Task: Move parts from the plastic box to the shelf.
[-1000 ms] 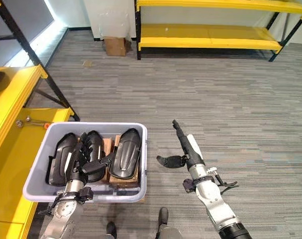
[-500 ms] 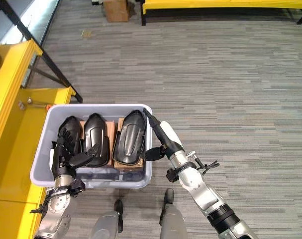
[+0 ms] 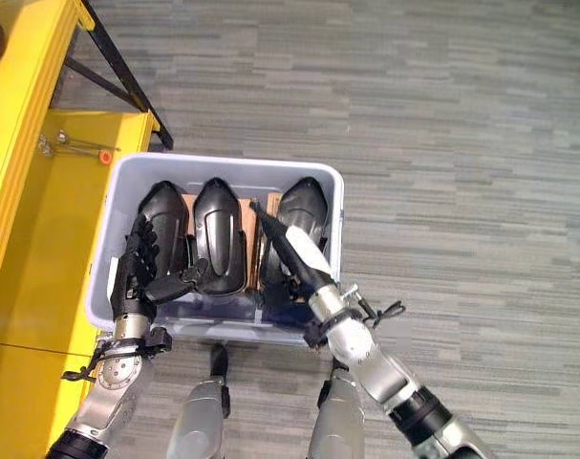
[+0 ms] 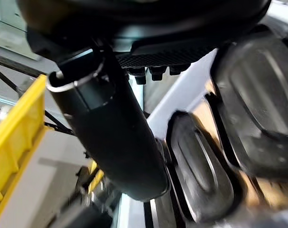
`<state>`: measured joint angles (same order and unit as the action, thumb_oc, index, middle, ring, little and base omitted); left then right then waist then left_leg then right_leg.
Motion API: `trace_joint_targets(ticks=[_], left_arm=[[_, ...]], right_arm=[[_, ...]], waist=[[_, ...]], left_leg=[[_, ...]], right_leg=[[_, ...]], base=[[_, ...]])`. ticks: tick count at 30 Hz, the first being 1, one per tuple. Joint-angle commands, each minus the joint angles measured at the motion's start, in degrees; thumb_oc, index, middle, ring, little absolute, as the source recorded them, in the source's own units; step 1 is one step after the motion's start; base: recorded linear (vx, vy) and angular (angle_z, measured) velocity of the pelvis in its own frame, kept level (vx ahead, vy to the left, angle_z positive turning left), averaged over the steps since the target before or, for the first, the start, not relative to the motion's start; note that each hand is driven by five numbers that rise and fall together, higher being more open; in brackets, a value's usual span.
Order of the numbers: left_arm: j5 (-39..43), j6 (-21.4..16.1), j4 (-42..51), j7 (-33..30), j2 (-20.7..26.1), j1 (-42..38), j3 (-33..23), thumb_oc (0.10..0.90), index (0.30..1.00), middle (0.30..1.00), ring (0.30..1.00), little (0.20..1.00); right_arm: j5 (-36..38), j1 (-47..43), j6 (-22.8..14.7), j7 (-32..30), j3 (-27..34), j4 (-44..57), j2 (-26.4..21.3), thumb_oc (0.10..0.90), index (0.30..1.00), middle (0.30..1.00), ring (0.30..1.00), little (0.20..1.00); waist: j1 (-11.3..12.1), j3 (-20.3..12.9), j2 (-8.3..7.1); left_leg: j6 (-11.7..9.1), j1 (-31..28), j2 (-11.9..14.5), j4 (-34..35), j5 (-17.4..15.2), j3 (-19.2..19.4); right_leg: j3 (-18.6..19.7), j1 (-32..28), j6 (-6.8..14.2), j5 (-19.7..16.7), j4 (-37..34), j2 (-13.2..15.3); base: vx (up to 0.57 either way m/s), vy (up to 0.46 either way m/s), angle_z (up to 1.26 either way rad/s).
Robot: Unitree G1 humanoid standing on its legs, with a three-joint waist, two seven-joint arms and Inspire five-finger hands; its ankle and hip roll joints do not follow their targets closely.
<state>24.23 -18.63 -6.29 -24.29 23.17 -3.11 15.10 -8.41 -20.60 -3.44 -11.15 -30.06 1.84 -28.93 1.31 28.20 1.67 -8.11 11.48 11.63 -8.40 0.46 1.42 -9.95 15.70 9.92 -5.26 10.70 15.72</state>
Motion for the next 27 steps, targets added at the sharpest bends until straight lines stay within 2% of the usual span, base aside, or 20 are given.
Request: trace_joint_targets(ticks=[1, 5, 6, 9, 11, 15, 19, 27], left_arm=[[-0.97, -4.37, 7.59, -0.82, 0.11, -1.37, -1.91, 0.9, 1.0, 1.0, 1.0, 1.0], [0.94, -5.83, 9.92, -4.79, -0.03, 0.6, -3.08, 0.9, 1.0, 1.0, 1.0, 1.0], [1.11, -5.73, 10.15, -4.96, 0.09, 0.42, -3.05, 0.9, 1.0, 1.0, 1.0, 1.0], [0.94, -5.34, 10.4, -5.45, 0.52, -1.42, -2.18, 0.9, 1.0, 1.0, 1.0, 1.0], [0.87, -6.62, 10.11, -6.95, 0.53, -2.22, -1.1, 0.9, 1.0, 1.0, 1.0, 1.0], [0.73, -6.54, 11.03, -8.21, 0.49, -2.31, -1.14, 0.9, 1.0, 1.0, 1.0, 1.0], [0.61, -5.8, 12.72, -10.02, 0.55, -2.23, -1.63, 0.9, 1.0, 1.0, 1.0, 1.0], [0.18, -4.28, 13.49, -9.14, 0.69, -2.41, -2.11, 0.9, 1.0, 1.0, 1.0, 1.0]], right_arm=[[-3.8, -2.68, -2.14, -3.05, 1.93, 7.07, -0.6, 0.9, 1.0, 1.0, 1.0, 1.0], [-13.07, -7.09, -2.09, -2.31, 0.8, 9.43, -2.15, 0.9, 1.0, 1.0, 1.0, 1.0], [-14.3, -7.76, -1.33, -2.47, 0.71, 10.12, -2.49, 0.9, 1.0, 1.0, 1.0, 1.0], [-16.92, -9.48, 5.4, -4.26, 0.45, 11.51, -4.48, 0.9, 1.0, 1.0, 1.0, 1.0], [-16.52, -9.99, 6.95, -5.58, 0.79, 10.39, -5.15, 0.9, 1.0, 1.0, 1.0, 1.0], [-17.66, -10.12, 7.57, -4.49, 0.43, 10.15, -4.62, 0.9, 1.0, 1.0, 1.0, 1.0], [-19.6, -9.89, 9.1, -0.75, -1.72, 11.35, -4.37, 0.9, 1.0, 1.0, 1.0, 1.0], [-20.21, -10.73, 8.59, -2.48, -3.02, 10.59, -4.3, 0.9, 1.0, 1.0, 1.0, 1.0]], waist=[[-1.38, -3.54, 0.04], [-0.87, -1.26, -0.14], [-0.96, -0.92, -0.08], [-1.73, 0.85, -0.04], [-2.23, 1.6, 0.21], [-2.3, 1.6, 0.46], [-1.9, 1.6, 0.37], [-0.69, 1.6, -0.07]], left_leg=[[2.54, -0.95, 0.18, 1.43, 1.04, 3.96], [2.56, 2.54, -0.77, -2.89, -0.62, -2.83], [2.7, 2.89, -0.81, -2.9, -0.64, -2.75], [3.37, 4.11, -1.17, -2.9, -0.58, -0.43], [3.94, 6.6, -2.2, -4.79, -1.41, 0.23], [4.35, 9.09, -3.39, -5.91, -2.03, 0.76], [4.64, 11.06, -4.01, -6.72, -2.39, 1.64], [4.35, 10.74, -3.7, -5.91, -1.55, 1.58]], right_leg=[[2.44, -0.96, -1.82, 5.17, 3.09, -1.16], [7.52, 2.49, -2.48, 4.3, 3.18, -2.65], [7.86, 3.14, -2.51, 4.33, 3.45, -2.87], [7.91, 5.57, -2.38, 4.51, 5.22, -3.18], [7.91, 7.33, -2.11, 4.14, 5.35, -2.7], [8.13, 9.35, -1.6, 3.2, 4.66, -1.95], [7.54, 10.29, -1.29, 2.77, 3.76, -1.38], [5.8, 8.33, -1.66, 2.77, 2.27, -1.5]], base=[[-0.06, 0.049, -0.1], [-0.1, 0.119, -0.38], [-0.12, 0.106, -0.61], [-0.14, 0.082, -0.38], [-0.16, 0.081, 0.01], [-0.09, 0.072, -0.01], [-0.07, 0.034, -0.02], [-0.05, -0.021, 0.0]])
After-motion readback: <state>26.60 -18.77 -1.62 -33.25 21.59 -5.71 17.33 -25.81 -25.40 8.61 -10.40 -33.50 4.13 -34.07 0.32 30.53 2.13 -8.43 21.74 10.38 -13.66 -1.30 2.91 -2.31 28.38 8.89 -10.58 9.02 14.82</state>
